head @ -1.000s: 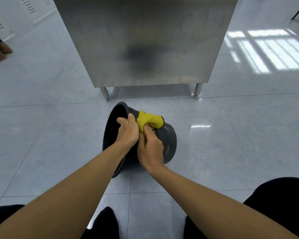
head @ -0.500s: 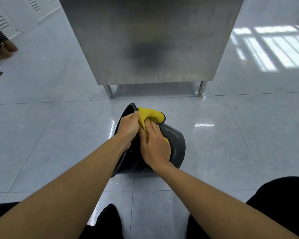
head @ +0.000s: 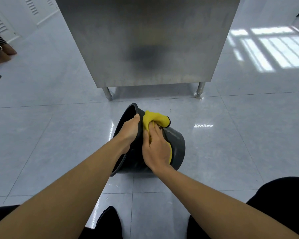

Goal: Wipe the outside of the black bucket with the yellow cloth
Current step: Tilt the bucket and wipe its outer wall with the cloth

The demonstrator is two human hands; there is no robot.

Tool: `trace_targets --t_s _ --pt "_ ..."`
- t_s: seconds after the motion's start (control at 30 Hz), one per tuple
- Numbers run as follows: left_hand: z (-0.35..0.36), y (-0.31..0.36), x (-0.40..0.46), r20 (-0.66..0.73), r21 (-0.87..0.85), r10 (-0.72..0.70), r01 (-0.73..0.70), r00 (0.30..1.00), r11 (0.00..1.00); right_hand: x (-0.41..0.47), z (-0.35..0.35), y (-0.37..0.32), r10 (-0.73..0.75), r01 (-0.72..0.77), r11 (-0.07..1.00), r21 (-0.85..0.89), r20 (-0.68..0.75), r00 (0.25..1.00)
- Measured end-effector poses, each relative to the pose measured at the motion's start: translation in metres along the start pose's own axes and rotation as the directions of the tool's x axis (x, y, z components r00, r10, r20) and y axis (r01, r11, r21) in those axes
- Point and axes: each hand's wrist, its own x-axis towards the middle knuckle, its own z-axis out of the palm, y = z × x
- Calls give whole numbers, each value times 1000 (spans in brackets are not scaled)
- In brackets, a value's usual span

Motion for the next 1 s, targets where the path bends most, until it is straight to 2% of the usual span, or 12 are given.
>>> trace_targets --t_s 0.1,0.23,0.3,0.4,0.57,0.63,0.7,0.8,0.93,1.0 --pt "3 2 -4 -10 121 47 -45 999 992 -2 3 1 -59 59 998 3 11 998" --pt "8 -2 -1 -102 266 156 -125 982 956 2 1 20 -32 32 999 -2 24 999" --pt "8 -5 3 -106 266 172 -139 979 954 6 -3 37 91 -90 995 -30 22 996" --pt "5 -12 11 -178 229 138 -96 974 969 5 -14 69 322 -320 944 -76 15 947" --pt "11 -14 16 -319 128 203 -171 926 977 6 -19 90 483 -483 874 -61 -10 875" --pt "10 -10 13 -402 149 218 -172 889 974 6 -17 87 487 -488 870 -67 -25 873" --pt "6 -11 12 -453 288 255 -131 854 949 2 -15 84 463 -463 880 -108 -28 886" --pt "3 -13 11 -424 385 247 -73 871 920 -2 -13 76 394 -393 907 -153 -27 919" --pt "6 -10 7 -337 360 226 -97 914 928 -4 -7 50 255 -258 957 -133 -35 966" --pt "7 -9 7 -297 287 217 -129 930 949 -4 -3 34 185 -186 978 -96 -16 983"
